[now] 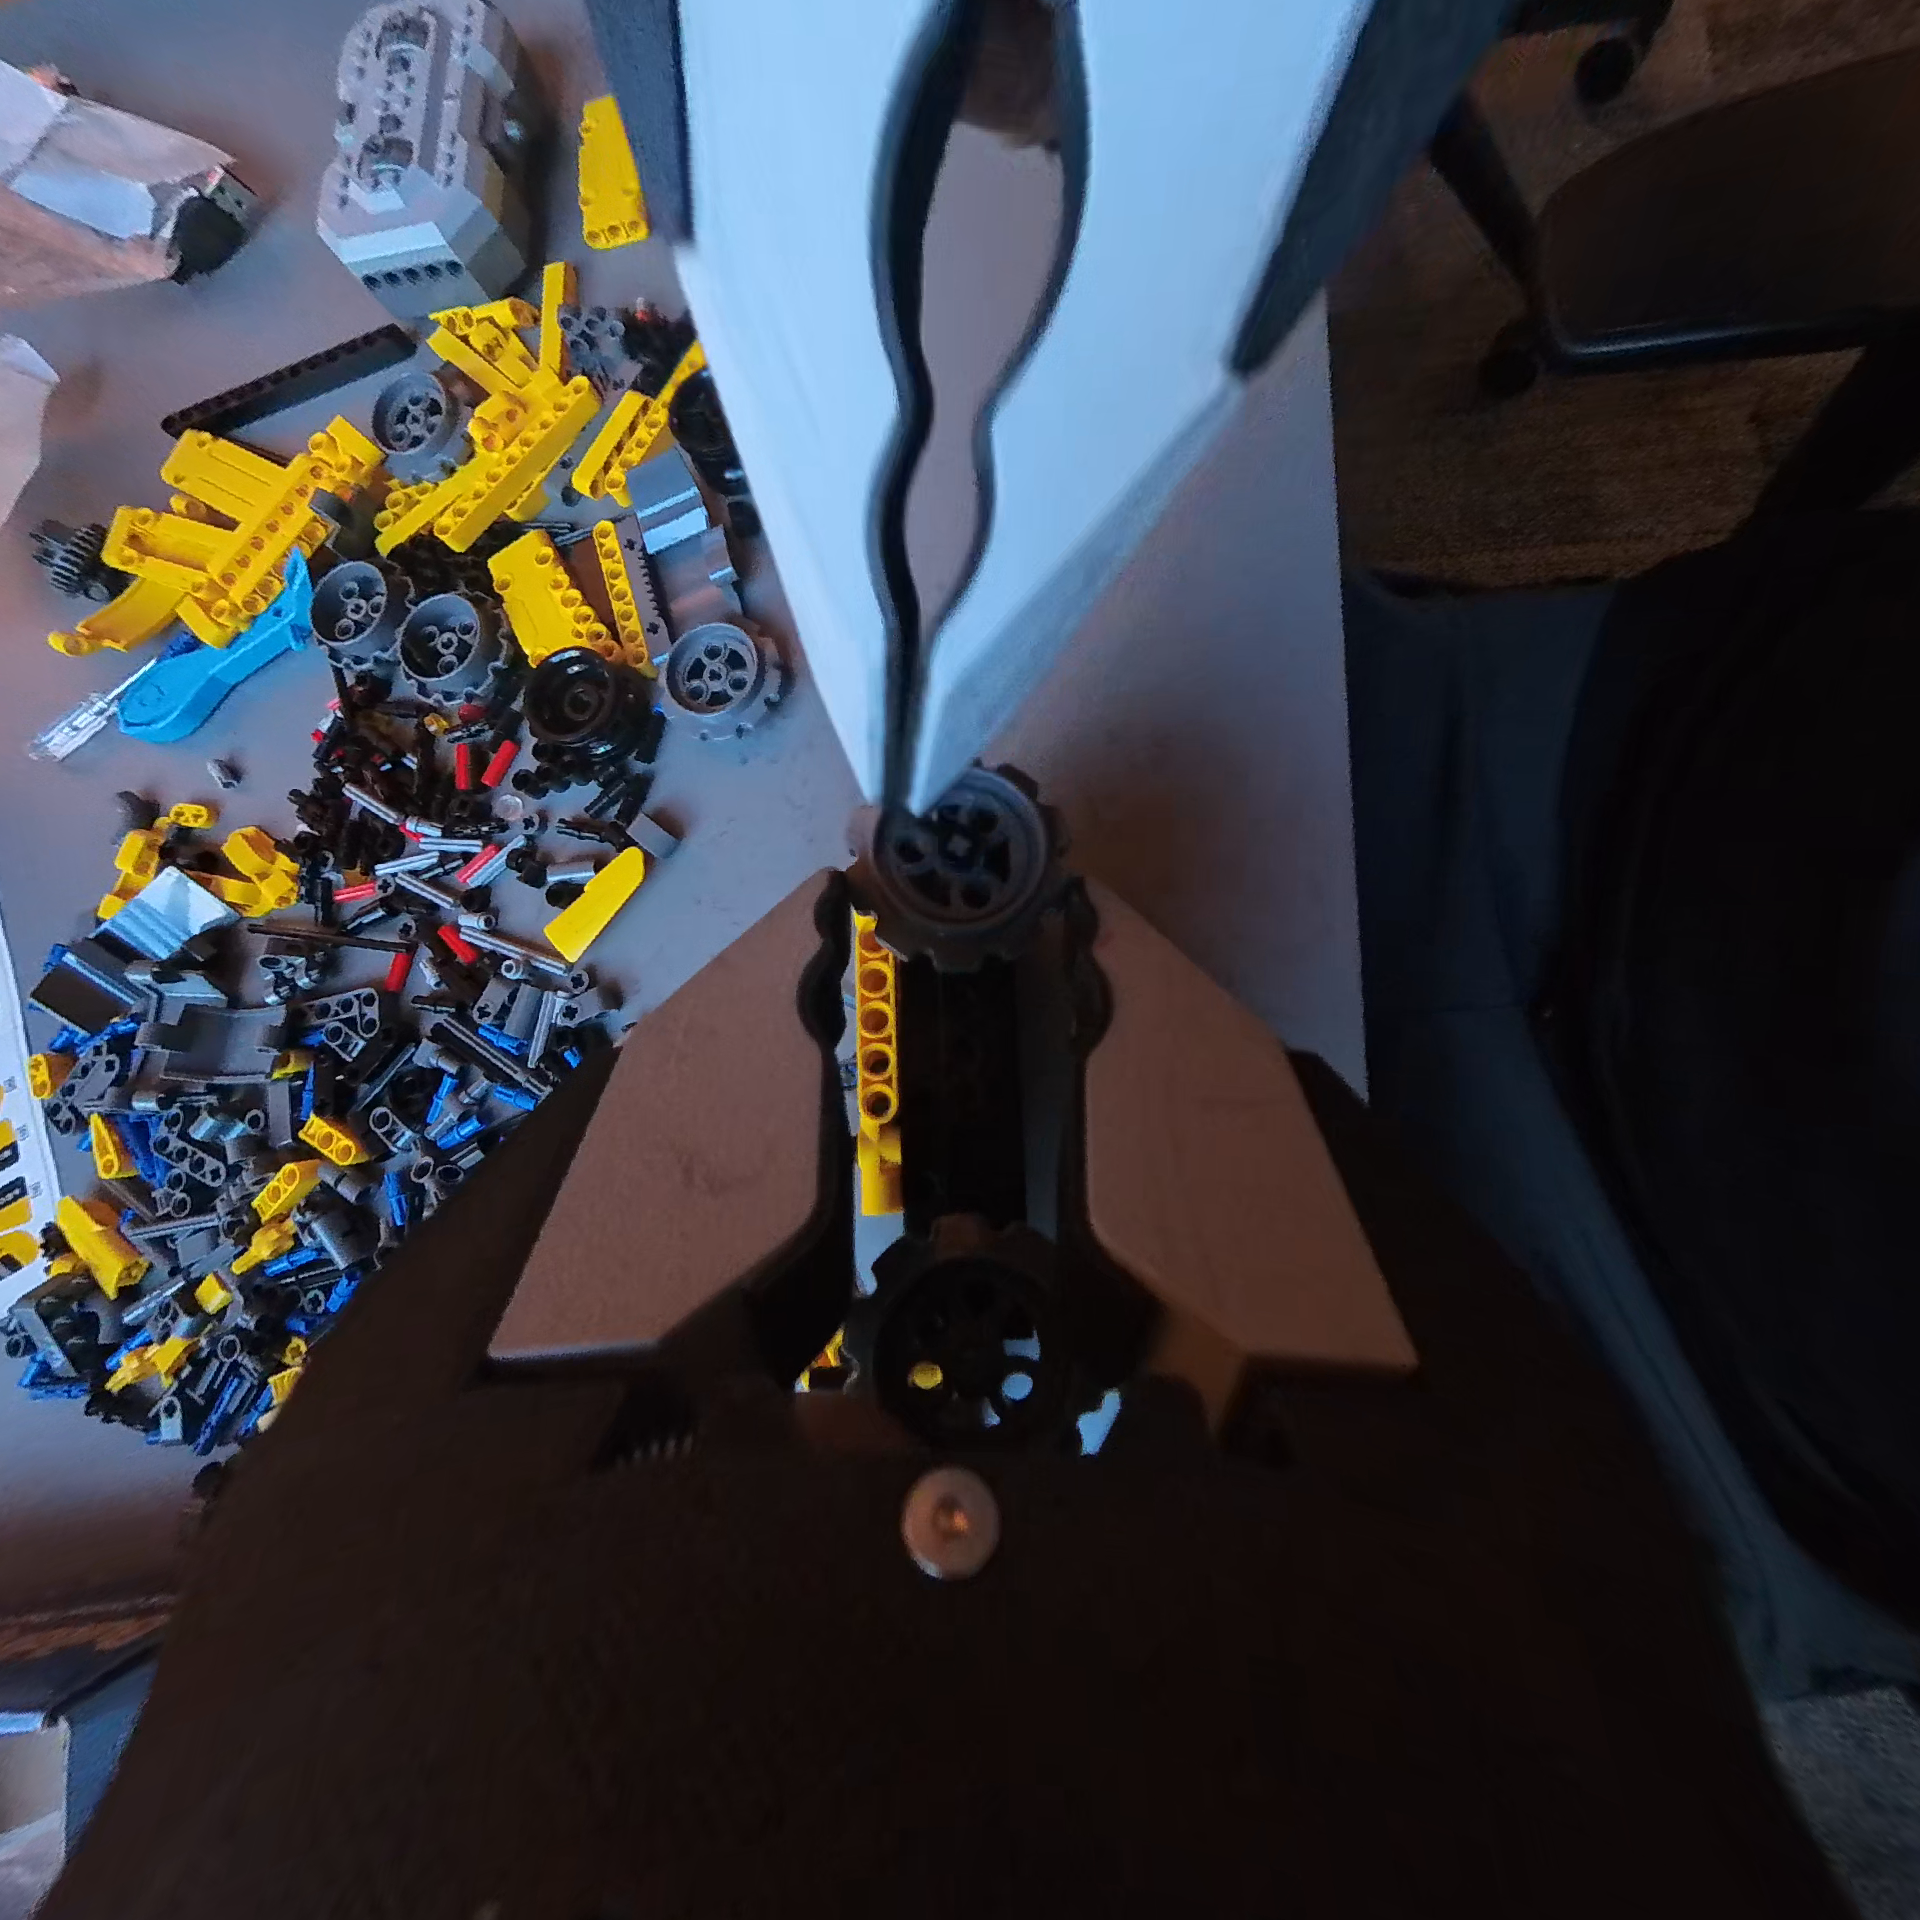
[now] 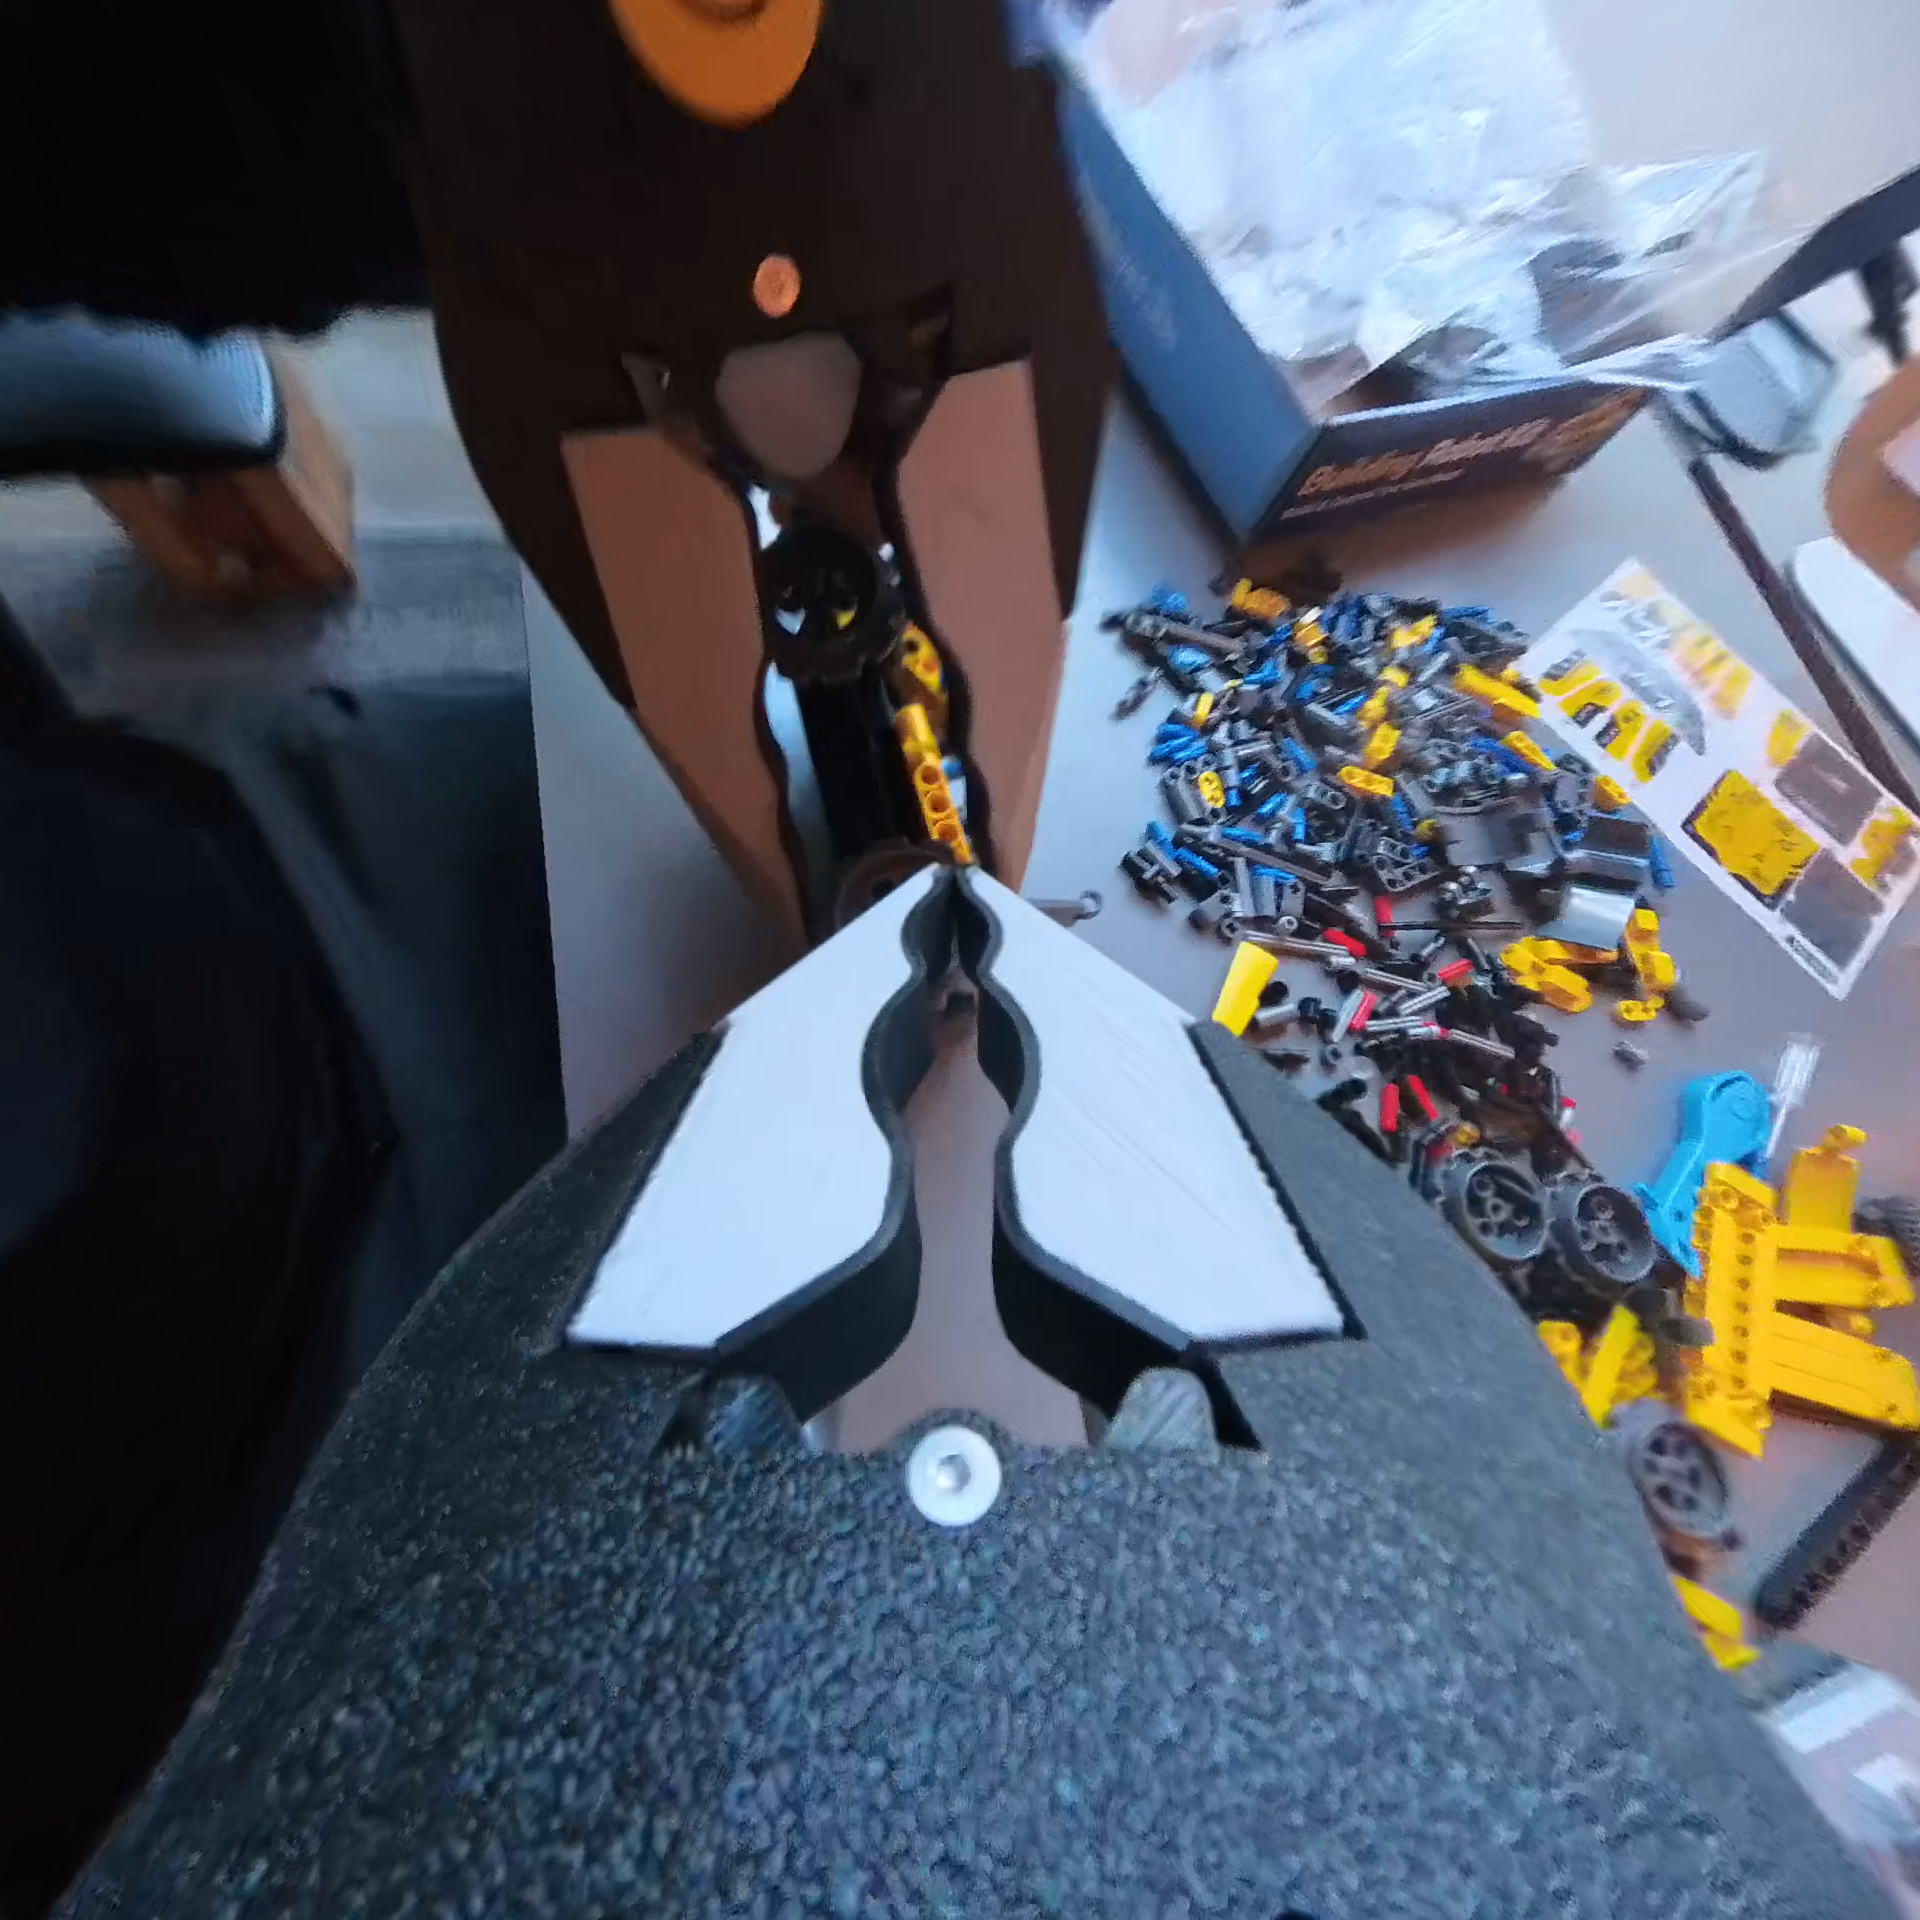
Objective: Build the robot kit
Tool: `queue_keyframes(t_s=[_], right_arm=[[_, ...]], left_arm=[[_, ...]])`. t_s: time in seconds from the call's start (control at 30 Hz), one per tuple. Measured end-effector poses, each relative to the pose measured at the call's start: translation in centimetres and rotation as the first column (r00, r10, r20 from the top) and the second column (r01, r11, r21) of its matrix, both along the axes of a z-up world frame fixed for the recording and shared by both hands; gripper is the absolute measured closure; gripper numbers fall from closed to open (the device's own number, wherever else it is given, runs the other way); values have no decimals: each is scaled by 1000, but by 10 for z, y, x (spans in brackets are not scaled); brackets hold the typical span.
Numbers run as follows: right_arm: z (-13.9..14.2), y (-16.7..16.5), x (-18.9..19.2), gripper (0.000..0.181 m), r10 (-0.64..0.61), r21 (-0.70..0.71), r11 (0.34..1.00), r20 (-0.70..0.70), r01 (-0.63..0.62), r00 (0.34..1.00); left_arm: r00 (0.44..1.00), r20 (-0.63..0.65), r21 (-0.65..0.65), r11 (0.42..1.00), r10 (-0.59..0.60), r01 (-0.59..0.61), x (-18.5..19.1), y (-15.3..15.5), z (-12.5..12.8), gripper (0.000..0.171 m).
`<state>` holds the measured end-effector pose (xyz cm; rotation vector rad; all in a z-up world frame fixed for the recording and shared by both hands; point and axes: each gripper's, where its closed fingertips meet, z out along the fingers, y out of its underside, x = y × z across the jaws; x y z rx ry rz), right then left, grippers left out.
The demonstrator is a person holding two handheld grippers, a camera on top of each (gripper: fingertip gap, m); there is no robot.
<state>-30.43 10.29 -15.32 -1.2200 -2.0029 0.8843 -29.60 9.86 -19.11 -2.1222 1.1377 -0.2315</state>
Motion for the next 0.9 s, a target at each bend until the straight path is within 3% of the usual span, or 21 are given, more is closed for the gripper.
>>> queue_keyframes(t_s=[0.03, 0.17, 0.27, 0.4, 0.57, 0.67, 0.77, 0.9], right_arm=[[6, 5, 2, 181, -31, -54, 998, -32, 29, 999], [2, 46, 25, 181, -215, -138, 969, -81, 203, 973], [-22, 76, 56, 177, -345, -196, 923, -41, 331, 938], [-50, 90, 94, 171, -434, -297, 856, 29, 423, 900], [-72, 90, 122, 166, -488, -238, 840, 63, 488, 870], [-85, 88, 132, 159, -494, -188, 844, 91, 502, 864], [-94, 87, 139, 153, -505, -158, 842, 98, 515, 857], [-97, 80, 138, 152, -493, -179, 847, 88, 500, 866]], left_arm=[[1000, 3, -4, 1000, 1, -1, 0, 0, 0, 133], [1000, -5, 4, 1000, 29, -29, -3, 5, 0, 133], [996, -57, -7, 998, 68, -69, -11, 6, -6, 126], [994, -52, 20, 995, 98, -97, -12, 8, -5, 116], [988, -21, 62, 987, 151, -150, -18, 4, 11, 106], [974, 65, 110, 968, 219, -225, -22, -10, 32, 106], [931, 194, 179, 922, 309, -343, -29, -35, 50, 107], [851, 304, 148, 861, 429, -487, -40, -74, 41, 110]])
